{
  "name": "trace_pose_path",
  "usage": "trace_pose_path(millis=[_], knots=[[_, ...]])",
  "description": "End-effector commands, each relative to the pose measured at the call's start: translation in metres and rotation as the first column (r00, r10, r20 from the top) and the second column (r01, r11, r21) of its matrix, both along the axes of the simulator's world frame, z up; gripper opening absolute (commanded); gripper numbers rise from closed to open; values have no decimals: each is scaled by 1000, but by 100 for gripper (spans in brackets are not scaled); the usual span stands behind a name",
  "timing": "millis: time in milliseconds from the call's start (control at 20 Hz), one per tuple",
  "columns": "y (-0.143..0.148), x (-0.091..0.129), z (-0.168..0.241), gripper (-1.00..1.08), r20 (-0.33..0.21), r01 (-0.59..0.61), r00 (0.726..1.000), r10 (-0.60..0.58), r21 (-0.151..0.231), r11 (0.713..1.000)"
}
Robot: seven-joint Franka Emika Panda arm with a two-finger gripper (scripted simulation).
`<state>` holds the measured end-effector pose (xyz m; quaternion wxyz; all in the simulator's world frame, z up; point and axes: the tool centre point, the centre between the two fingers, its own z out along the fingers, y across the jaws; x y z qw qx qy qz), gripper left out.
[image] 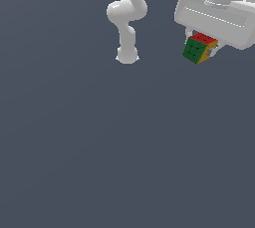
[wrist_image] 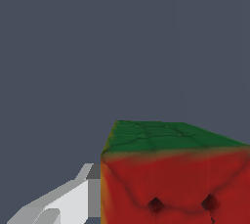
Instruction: Pick up the object and move it to a goal position.
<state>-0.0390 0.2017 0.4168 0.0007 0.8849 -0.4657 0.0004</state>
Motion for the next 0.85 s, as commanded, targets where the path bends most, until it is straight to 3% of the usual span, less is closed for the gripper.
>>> trace_pose_path(millis=[0,350,800], knots=[[12,-5,21,-100,0,0,1000,0,0,1000],[33,-12,55,-100,0,0,1000,0,1,1000],[41,-13,67,-100,0,-1,1000,1,2,1000]])
